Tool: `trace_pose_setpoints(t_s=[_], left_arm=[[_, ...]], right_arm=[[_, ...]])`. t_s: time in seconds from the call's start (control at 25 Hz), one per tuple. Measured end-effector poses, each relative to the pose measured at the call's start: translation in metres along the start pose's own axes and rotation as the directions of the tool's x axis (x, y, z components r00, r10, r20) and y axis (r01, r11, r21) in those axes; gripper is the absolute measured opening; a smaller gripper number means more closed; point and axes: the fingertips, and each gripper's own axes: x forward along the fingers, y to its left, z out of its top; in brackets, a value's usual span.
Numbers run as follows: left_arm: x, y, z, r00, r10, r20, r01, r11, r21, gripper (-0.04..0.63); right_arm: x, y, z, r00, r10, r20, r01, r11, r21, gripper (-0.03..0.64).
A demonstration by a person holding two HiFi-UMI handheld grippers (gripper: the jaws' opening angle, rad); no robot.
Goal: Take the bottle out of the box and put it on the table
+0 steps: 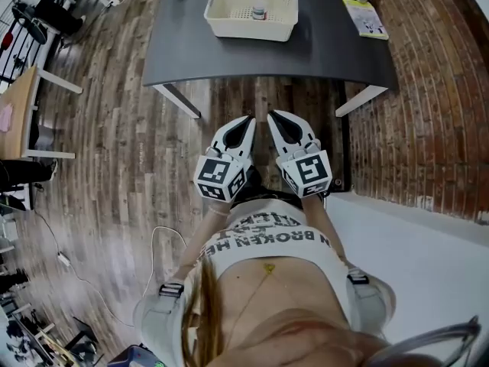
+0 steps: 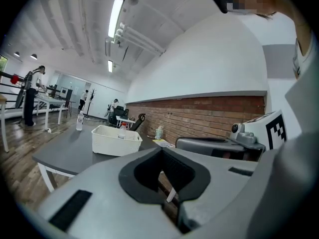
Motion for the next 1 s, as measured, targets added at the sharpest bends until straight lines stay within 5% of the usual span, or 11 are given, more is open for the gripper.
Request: trace_pose_setpoints(t_s=[0.36,1.0], left_arm=[[0.05,0.054,0.022,0.997,-0.078,-0.027,0.079,0.997,0.007,0.005],[0.064,0.115,0.043,0.995,-0.099,-0.022,0.099,0.995,0.003,0.005]], right_arm=[[0.074,-0.028,0.01,0.999,-0.04,0.006,0.04,0.999,0.018,0.009],[0.135,-0.027,0.012,0.998,-0.069,-0.011,0.069,0.997,0.026,0.009]])
